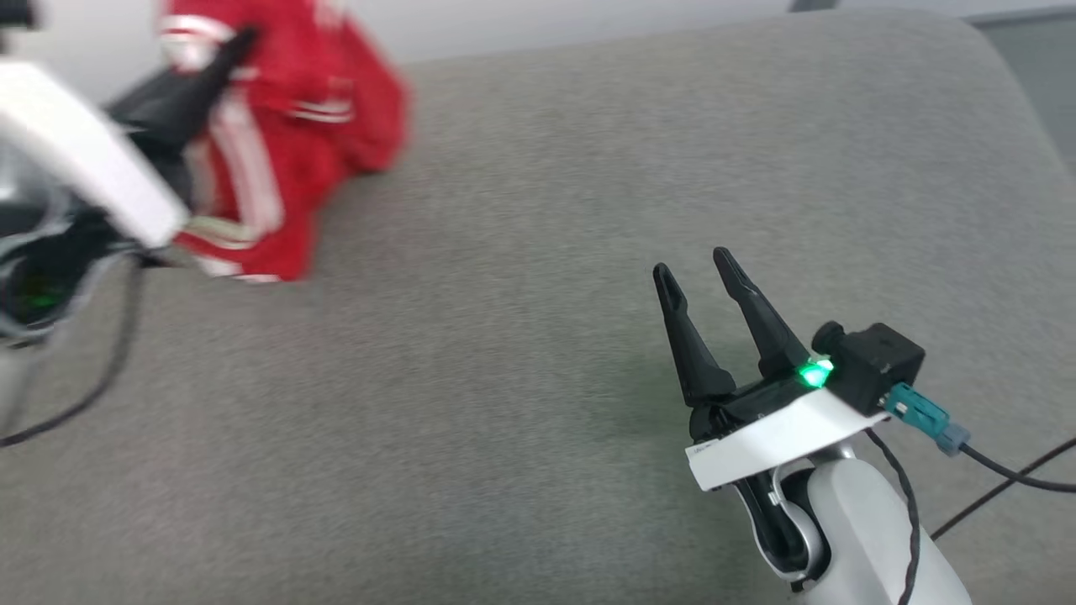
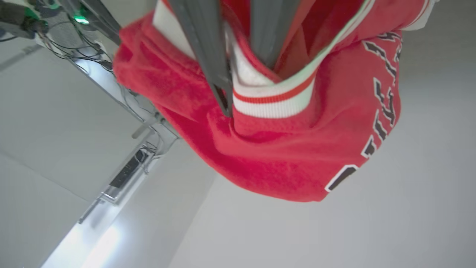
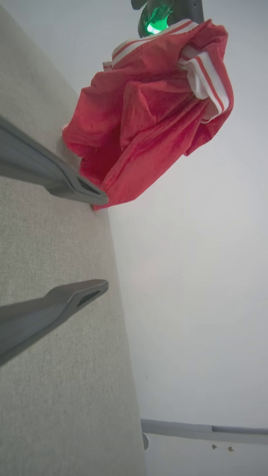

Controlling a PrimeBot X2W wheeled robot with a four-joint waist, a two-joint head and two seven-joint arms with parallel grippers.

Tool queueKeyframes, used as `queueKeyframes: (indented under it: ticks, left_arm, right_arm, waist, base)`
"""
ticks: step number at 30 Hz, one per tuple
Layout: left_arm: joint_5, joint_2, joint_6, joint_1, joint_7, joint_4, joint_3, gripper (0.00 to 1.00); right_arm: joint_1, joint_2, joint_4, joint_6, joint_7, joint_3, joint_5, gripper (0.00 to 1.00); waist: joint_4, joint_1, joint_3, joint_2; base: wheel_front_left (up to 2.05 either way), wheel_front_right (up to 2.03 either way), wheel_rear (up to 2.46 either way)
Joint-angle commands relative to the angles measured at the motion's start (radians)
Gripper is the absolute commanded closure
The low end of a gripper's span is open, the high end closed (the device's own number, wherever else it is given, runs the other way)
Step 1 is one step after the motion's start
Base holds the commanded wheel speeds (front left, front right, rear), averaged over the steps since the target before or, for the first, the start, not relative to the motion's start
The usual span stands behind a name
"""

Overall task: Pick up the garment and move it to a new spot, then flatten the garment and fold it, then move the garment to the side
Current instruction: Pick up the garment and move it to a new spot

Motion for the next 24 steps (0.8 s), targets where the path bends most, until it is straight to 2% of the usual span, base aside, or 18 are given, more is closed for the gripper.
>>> queueKeyframes:
  ticks: [1, 5, 9, 13, 17, 24]
  left_arm:
    - [-0.021, -0.019, 0.0, -0.023, 0.005, -0.008, 0.0, 1.0]
    - [-0.072, -0.11, 0.0, -0.071, 0.031, -0.032, -0.002, 1.0]
    - [-0.076, -0.134, 0.0, -0.096, 0.055, -0.022, -0.017, 1.0]
    - [-0.065, -0.108, 0.0, -0.056, 0.094, 0.047, -0.055, 1.0]
    - [-0.031, -0.059, 0.0, -0.019, 0.128, 0.123, -0.106, 1.0]
    - [0.032, 0.006, 0.0, 0.007, 0.158, 0.196, -0.19, 1.0]
  right_arm:
    - [0.01, -0.001, -0.007, 0.0, -0.005, -0.003, 0.01, 0.0]
    - [0.023, -0.001, -0.029, 0.0, -0.005, -0.008, 0.028, 0.0]
    - [0.03, -0.001, -0.054, 0.0, -0.005, -0.014, 0.045, 0.0]
    - [0.044, -0.001, -0.073, 0.0, -0.005, -0.022, 0.065, 0.0]
    - [0.053, 0.0, -0.09, 0.0, -0.005, -0.018, 0.083, 0.0]
    - [0.05, -0.001, -0.118, 0.0, -0.005, -0.015, 0.102, 0.0]
  waist:
    - [-0.035, 0.0, 0.004, 0.0]
    - [-0.094, 0.0, 0.026, 0.0]
    - [-0.151, 0.0, 0.052, 0.0]
    - [-0.194, 0.0, 0.071, 0.0]
    - [-0.221, 0.0, 0.096, 0.0]
    - [-0.244, 0.0, 0.135, 0.0]
  base:
    - [0.0, 0.0, 0.0]
    - [0.0, 0.0, 0.0]
    - [0.0, 0.0, 0.0]
    - [0.0, 0.0, 0.0]
    - [0.0, 0.0, 0.0]
    - [0.0, 0.0, 0.0]
